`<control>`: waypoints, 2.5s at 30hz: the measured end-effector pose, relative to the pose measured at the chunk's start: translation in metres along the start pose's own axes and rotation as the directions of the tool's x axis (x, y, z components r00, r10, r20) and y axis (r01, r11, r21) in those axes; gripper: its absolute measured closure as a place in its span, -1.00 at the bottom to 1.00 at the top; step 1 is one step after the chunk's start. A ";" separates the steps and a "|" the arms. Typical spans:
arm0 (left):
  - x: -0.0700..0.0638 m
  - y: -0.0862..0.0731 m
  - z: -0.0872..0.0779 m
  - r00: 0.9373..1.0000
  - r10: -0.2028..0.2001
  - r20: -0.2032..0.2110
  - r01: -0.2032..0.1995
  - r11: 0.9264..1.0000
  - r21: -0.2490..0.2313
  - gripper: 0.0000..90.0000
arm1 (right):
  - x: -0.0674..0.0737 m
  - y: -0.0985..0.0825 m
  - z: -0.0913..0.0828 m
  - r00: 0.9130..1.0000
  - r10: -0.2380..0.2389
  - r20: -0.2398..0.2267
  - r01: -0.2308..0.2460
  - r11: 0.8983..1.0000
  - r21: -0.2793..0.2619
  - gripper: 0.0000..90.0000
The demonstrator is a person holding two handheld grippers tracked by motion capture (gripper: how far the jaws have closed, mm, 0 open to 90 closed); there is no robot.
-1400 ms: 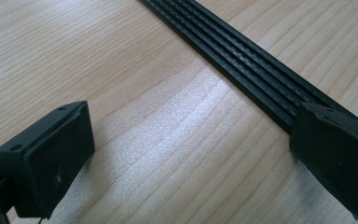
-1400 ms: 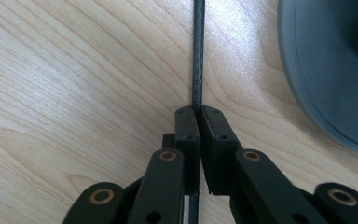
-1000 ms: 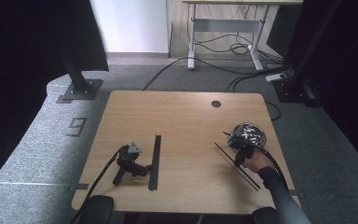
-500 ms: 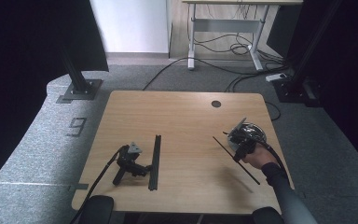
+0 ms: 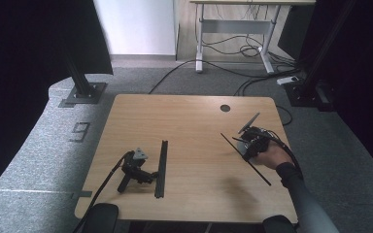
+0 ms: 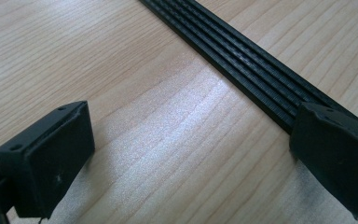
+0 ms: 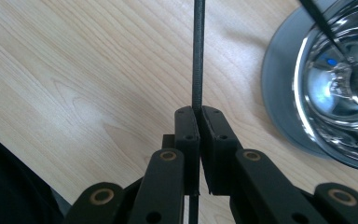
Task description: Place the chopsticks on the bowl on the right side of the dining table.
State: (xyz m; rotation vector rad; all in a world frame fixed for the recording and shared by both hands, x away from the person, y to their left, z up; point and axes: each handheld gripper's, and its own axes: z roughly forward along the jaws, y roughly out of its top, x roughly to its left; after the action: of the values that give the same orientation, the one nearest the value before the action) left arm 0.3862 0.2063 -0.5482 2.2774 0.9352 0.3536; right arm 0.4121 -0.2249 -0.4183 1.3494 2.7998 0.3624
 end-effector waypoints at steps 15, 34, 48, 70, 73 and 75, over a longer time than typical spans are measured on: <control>0.000 0.000 0.000 1.000 0.000 0.001 0.000 1.000 0.002 -1.00 | -0.033 0.007 -0.016 0.996 0.071 0.052 -0.070 0.997 -0.034 0.90; 0.000 0.000 0.000 1.000 -0.001 0.001 0.001 1.000 0.001 -1.00 | -0.077 0.015 0.017 0.982 0.136 0.129 -0.136 0.991 -0.009 0.90; 0.000 0.000 0.000 1.000 0.000 0.001 0.000 1.000 0.003 -1.00 | -0.085 0.021 0.041 0.982 0.127 0.138 -0.130 0.991 0.014 0.90; 0.000 0.000 0.000 1.000 -0.004 0.002 0.004 1.000 0.001 -1.00 | -0.063 0.001 0.030 0.977 0.071 0.199 -0.028 0.977 -0.213 0.02; 0.000 0.000 0.000 1.000 -0.004 0.002 0.004 1.000 0.002 -1.00 | -0.063 -0.006 0.031 0.972 0.095 0.214 -0.036 0.964 -0.263 -0.15; 0.000 0.000 0.000 1.000 -0.001 0.002 0.001 1.000 0.002 -1.00 | -0.064 -0.007 0.030 0.971 0.104 0.214 -0.040 0.958 -0.283 -0.18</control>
State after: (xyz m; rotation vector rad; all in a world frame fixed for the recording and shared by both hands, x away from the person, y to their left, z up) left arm 0.3861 0.2063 -0.5481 2.2786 0.9364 0.3499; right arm 0.4497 -0.2723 -0.4552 1.3371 2.4132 0.5407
